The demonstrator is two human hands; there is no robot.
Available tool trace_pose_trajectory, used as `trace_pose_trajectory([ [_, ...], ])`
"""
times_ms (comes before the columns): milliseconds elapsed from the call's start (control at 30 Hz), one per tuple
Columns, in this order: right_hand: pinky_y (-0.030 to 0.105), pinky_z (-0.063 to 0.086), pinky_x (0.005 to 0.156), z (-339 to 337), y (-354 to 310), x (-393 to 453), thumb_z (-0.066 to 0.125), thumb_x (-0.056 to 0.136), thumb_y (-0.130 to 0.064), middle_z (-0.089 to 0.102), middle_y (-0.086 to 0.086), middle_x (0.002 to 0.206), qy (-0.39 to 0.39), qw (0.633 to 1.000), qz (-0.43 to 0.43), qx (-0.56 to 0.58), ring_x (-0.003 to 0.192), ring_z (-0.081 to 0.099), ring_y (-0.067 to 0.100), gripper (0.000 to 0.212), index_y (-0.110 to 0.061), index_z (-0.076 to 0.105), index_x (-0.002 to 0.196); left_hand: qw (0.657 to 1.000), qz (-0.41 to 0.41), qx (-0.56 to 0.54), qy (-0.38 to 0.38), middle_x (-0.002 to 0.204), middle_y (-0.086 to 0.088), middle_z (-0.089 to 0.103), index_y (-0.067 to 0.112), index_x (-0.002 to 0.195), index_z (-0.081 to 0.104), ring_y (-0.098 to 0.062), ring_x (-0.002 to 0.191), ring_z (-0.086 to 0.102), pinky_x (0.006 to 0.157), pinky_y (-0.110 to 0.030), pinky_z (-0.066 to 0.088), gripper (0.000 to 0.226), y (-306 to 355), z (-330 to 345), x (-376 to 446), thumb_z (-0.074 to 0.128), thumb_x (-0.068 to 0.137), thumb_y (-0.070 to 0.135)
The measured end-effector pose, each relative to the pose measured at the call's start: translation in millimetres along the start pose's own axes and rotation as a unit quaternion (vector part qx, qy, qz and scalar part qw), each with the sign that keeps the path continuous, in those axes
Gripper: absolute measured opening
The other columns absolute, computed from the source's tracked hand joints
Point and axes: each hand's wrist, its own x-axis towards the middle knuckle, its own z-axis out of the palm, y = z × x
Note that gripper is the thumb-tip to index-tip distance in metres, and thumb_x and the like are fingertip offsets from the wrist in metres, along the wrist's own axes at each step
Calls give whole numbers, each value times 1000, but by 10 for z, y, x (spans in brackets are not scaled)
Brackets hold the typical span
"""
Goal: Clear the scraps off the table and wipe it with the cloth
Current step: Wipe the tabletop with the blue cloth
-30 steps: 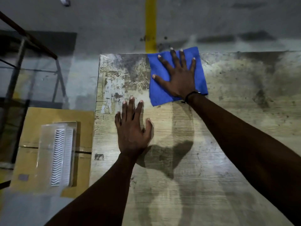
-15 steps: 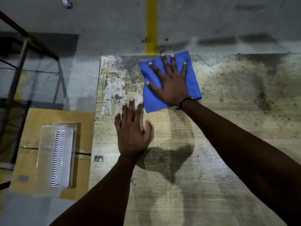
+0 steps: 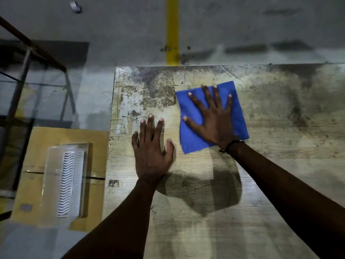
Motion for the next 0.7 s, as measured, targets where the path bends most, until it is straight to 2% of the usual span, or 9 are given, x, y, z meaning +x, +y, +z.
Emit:
trace_pose_trajectory([
  [67,71,6,122,-59,125,46,34,92,-86,16,1,174,1,1000,17,13,162,8,30,81,-46,27,162,1000,1,1,0,175,4,18,29,163,34,-20,163,10,127,-54,16,68,1,0,0,50,99,46],
  [167,72,0,122,-166,298,452,31,88,-91,11,1,175,-17,993,115,36,162,4,31,84,-50,22,161,1000,0,3,-1,175,4,17,29,163,33,-19,163,8,128,-53,15,68,6,-3,0,49,100,46],
  [267,74,-2,121,-126,276,644,28,86,-94,9,3,176,-24,987,157,34,162,1,34,88,-50,19,162,1000,1,6,1,175,5,17,29,163,34,-19,163,8,129,-52,14,67,-1,4,-7,49,100,46],
  [500,70,5,123,-133,-172,-388,34,86,-92,10,1,175,-23,999,35,12,162,2,30,89,-49,21,162,1000,8,5,9,174,2,20,26,162,37,-22,162,14,126,-56,19,65,11,-10,9,50,100,44],
  [567,69,5,123,-157,-34,-423,34,85,-93,10,-1,175,-23,999,46,9,162,2,29,88,-50,21,161,1000,9,6,12,174,1,21,26,162,38,-23,162,14,126,-56,20,65,11,-14,0,50,100,44],
  [700,71,1,123,-180,218,128,34,85,-94,14,1,175,0,993,112,30,162,7,32,86,-52,25,160,1000,12,4,9,174,1,20,26,162,36,-22,163,12,126,-56,19,65,19,-11,-11,48,102,46],
])
